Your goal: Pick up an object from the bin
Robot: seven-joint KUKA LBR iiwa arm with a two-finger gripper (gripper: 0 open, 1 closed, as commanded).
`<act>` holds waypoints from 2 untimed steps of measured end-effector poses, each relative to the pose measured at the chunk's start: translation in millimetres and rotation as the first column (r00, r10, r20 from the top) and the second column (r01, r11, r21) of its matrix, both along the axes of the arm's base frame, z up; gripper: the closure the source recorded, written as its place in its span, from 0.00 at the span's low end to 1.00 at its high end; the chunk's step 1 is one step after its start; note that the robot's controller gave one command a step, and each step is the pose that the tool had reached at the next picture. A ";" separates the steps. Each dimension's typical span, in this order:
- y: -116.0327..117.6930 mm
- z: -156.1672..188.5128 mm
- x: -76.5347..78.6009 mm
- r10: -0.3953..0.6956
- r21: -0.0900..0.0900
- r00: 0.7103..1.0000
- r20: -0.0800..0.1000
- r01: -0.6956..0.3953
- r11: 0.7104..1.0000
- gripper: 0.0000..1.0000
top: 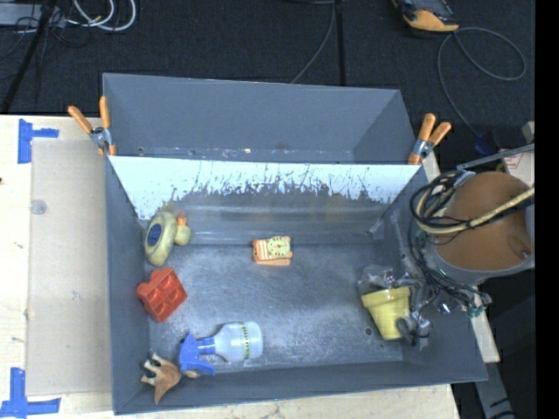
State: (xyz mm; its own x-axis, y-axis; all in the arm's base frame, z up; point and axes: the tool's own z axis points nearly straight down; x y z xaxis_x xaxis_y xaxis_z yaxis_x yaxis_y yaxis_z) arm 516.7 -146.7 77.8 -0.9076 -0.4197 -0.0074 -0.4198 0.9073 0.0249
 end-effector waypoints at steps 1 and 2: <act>-6.0 -2.2 12.7 -0.209 -0.006 0.978 -0.014 0.209 0.978 0.00; -8.5 -1.7 20.9 -0.165 -0.004 0.986 -0.003 0.165 0.986 0.00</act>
Offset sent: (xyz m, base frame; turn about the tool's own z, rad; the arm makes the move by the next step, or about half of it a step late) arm 0.0076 -0.0134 -0.0078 0.0180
